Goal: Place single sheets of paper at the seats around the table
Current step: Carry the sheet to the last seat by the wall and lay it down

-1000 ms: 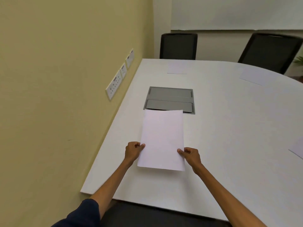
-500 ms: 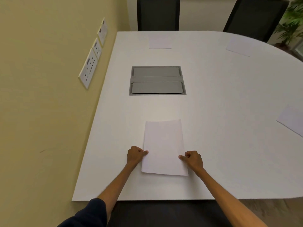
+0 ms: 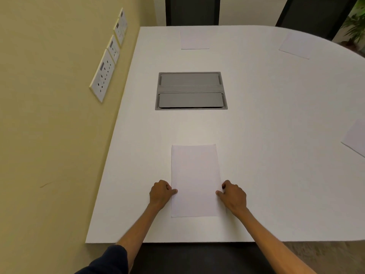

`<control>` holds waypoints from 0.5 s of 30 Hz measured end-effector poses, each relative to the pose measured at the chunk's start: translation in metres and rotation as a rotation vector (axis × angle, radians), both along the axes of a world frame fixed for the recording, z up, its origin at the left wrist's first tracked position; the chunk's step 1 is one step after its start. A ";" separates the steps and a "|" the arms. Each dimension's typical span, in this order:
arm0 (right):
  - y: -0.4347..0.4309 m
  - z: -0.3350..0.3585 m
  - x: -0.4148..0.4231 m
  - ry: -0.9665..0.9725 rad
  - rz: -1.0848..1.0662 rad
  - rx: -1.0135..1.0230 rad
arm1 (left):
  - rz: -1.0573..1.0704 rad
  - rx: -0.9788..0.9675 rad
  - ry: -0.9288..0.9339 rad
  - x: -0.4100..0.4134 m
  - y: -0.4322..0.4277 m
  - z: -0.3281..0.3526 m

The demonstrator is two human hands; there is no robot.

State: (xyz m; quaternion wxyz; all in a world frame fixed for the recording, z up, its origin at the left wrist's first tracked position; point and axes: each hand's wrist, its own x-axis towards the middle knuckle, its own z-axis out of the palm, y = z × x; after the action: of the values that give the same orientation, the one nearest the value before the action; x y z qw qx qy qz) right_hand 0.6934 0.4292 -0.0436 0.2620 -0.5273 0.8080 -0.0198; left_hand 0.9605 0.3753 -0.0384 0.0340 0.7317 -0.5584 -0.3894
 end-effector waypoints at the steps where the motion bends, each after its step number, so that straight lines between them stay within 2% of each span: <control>1: 0.000 -0.001 0.000 0.032 0.027 -0.018 | -0.011 -0.011 -0.030 0.000 -0.001 -0.001; 5: -0.004 -0.002 0.001 0.073 0.057 -0.048 | -0.123 -0.123 -0.184 -0.001 -0.001 0.000; 8: -0.007 -0.005 -0.001 0.084 0.192 -0.026 | -0.304 -0.191 -0.184 -0.001 -0.003 -0.003; 11: -0.007 -0.008 -0.002 0.057 0.304 0.033 | -0.544 -0.193 -0.199 0.003 -0.007 -0.007; 15: -0.008 -0.009 -0.002 0.044 0.321 0.060 | -0.698 -0.103 -0.227 0.006 -0.006 -0.014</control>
State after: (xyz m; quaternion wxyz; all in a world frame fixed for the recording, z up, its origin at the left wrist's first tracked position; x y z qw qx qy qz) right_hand 0.6913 0.4215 -0.0530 0.2597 -0.6418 0.7192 0.0580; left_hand 0.9669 0.3694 -0.0525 -0.1264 0.5329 -0.7935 -0.2655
